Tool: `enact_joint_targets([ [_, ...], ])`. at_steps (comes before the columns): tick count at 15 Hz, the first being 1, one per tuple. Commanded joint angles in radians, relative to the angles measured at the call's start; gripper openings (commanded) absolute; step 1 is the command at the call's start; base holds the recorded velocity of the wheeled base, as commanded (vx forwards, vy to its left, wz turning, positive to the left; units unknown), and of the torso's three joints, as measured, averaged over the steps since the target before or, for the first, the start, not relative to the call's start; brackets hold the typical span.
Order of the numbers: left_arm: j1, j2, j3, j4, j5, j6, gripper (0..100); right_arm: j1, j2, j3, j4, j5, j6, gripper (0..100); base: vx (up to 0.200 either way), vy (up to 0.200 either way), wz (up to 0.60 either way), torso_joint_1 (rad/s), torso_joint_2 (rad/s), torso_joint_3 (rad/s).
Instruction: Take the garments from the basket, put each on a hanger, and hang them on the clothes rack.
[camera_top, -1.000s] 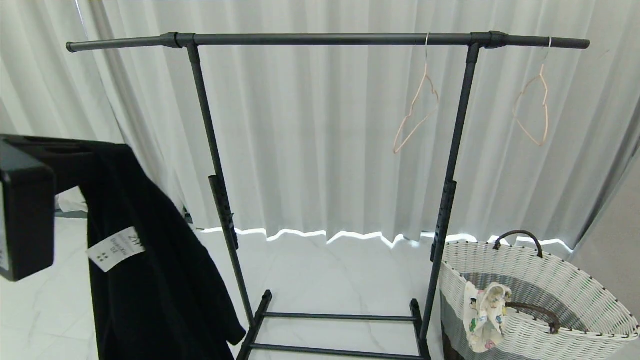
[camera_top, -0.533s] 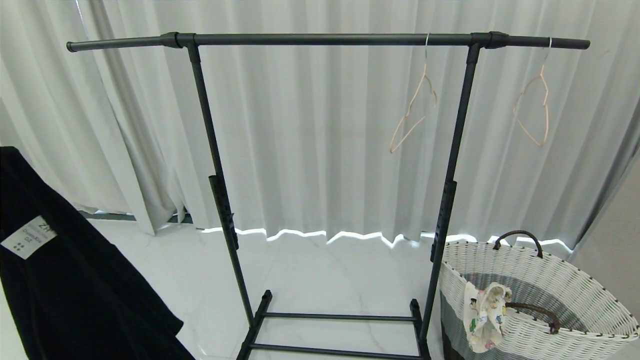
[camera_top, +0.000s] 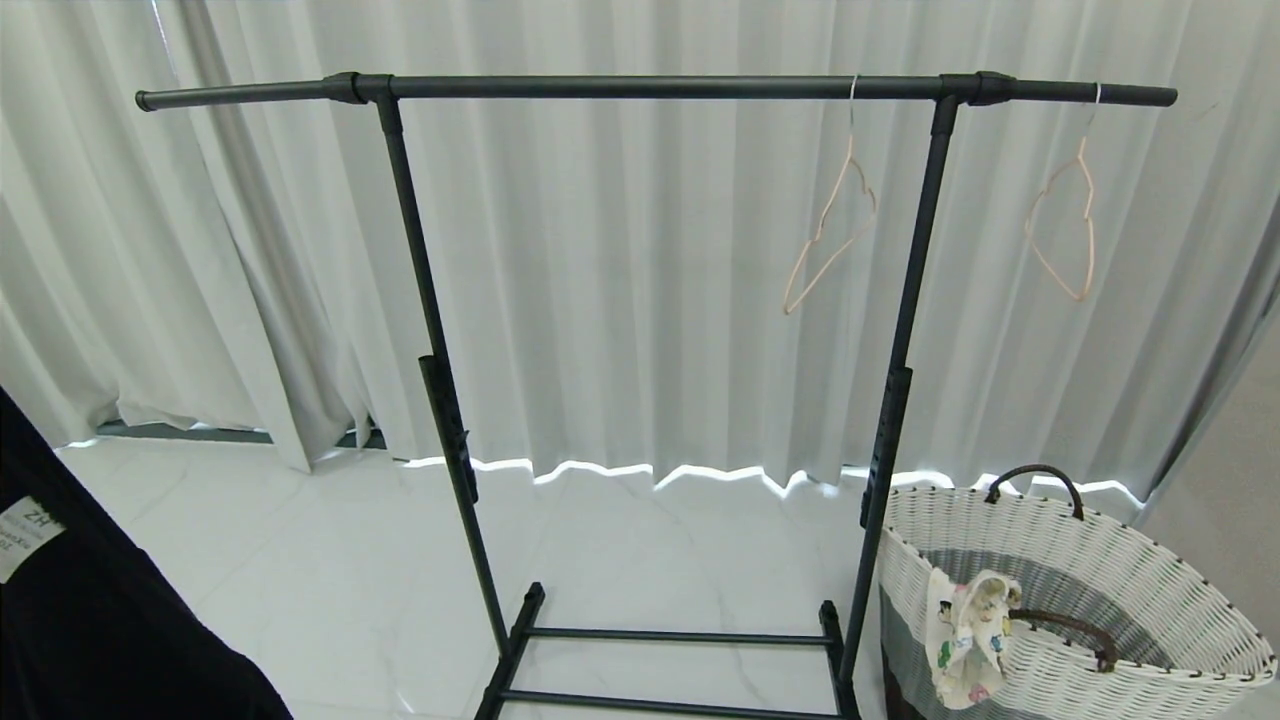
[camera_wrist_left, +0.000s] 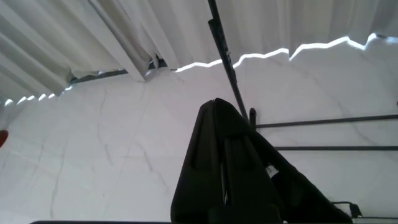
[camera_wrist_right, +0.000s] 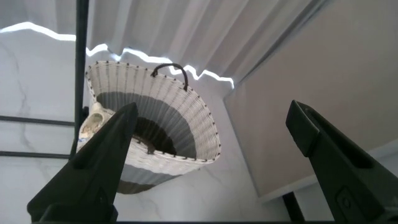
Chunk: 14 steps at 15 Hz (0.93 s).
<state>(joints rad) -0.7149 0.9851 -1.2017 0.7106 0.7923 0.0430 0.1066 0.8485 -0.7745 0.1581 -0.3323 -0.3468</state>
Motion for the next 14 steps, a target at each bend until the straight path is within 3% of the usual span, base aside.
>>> enact_joint_targets([
  [1, 0.003, -0.02, 0.019, 0.0, 0.001, 0.0, 0, 0.001, 0.006, 0.0, 0.0, 0.004, 0.0, 100, 0.0, 0.0, 0.0, 0.105, -0.35, -0.242],
  [6, 0.003, -0.031, 0.027, -0.002, 0.004, 0.003, 0, 0.001, 0.02, -0.003, -0.003, 0.015, -0.001, 100, 0.0, 0.0, 0.0, 0.154, -0.43, -0.276],
  [10, 0.005, -0.072, 0.022, -0.007, 0.005, 0.147, 0, 0.001, 0.064, -0.008, -0.012, 0.019, 0.029, 100, 0.0, 0.0, 0.0, 0.189, -0.48, -0.287],
  [14, 0.005, -0.063, 0.024, -0.017, 0.005, 0.147, 0, 0.001, 0.138, -0.006, -0.138, 0.019, 0.037, 100, 0.0, 0.0, 0.0, 0.206, -0.49, -0.284],
])
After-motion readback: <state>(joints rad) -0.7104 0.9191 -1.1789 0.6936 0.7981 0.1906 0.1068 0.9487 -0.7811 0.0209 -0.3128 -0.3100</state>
